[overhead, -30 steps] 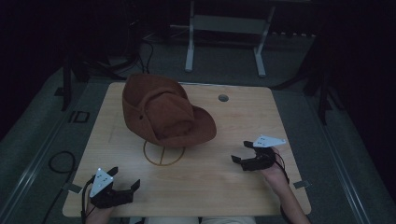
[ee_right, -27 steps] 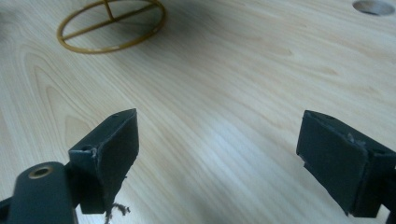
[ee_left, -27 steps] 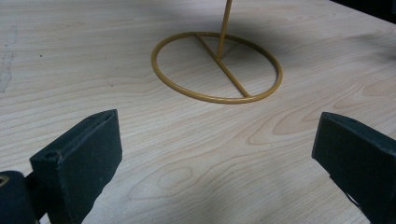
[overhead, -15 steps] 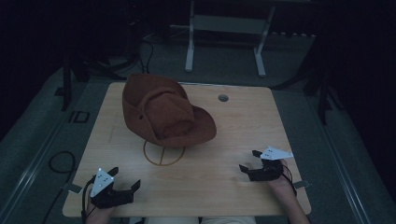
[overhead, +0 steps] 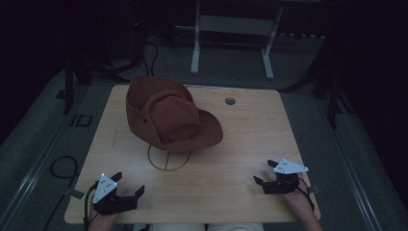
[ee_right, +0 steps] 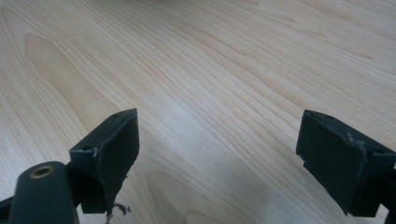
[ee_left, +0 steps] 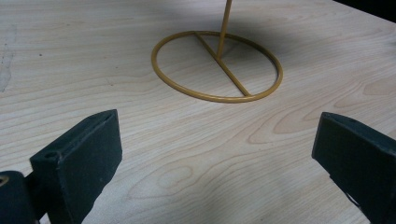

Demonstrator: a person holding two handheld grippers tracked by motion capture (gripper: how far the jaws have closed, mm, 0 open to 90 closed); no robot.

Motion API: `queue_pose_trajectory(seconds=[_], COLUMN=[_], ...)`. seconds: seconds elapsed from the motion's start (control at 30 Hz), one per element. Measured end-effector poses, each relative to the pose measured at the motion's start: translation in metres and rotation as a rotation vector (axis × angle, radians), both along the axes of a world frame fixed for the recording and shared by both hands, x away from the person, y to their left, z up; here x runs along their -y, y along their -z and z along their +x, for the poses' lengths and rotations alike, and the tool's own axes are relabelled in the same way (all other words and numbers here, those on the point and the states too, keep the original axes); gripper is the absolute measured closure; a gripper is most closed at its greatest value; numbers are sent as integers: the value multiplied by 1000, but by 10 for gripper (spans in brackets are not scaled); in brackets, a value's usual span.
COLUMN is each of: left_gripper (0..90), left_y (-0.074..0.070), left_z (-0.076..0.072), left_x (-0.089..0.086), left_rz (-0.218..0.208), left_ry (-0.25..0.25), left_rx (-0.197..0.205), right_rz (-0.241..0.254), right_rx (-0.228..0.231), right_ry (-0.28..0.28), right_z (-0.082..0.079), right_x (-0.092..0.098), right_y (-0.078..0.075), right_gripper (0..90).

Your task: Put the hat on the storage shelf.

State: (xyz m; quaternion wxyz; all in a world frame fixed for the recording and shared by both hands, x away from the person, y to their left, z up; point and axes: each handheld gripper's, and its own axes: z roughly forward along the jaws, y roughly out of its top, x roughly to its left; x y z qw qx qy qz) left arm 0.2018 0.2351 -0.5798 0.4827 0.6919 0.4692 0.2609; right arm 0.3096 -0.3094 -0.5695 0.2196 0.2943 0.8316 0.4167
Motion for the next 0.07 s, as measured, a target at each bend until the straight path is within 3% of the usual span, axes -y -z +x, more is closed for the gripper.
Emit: queue_pose_trajectory(seconds=[0.07], left_gripper=[22], left_y=[0], left_z=[0], left_x=[0], left_rz=[-4], left_ry=[0], left_rx=[-3], right_rz=[-6], right_rx=[4], right_ry=[-3], right_z=[0], right_x=[-1], right_y=[0], right_gripper=[131])
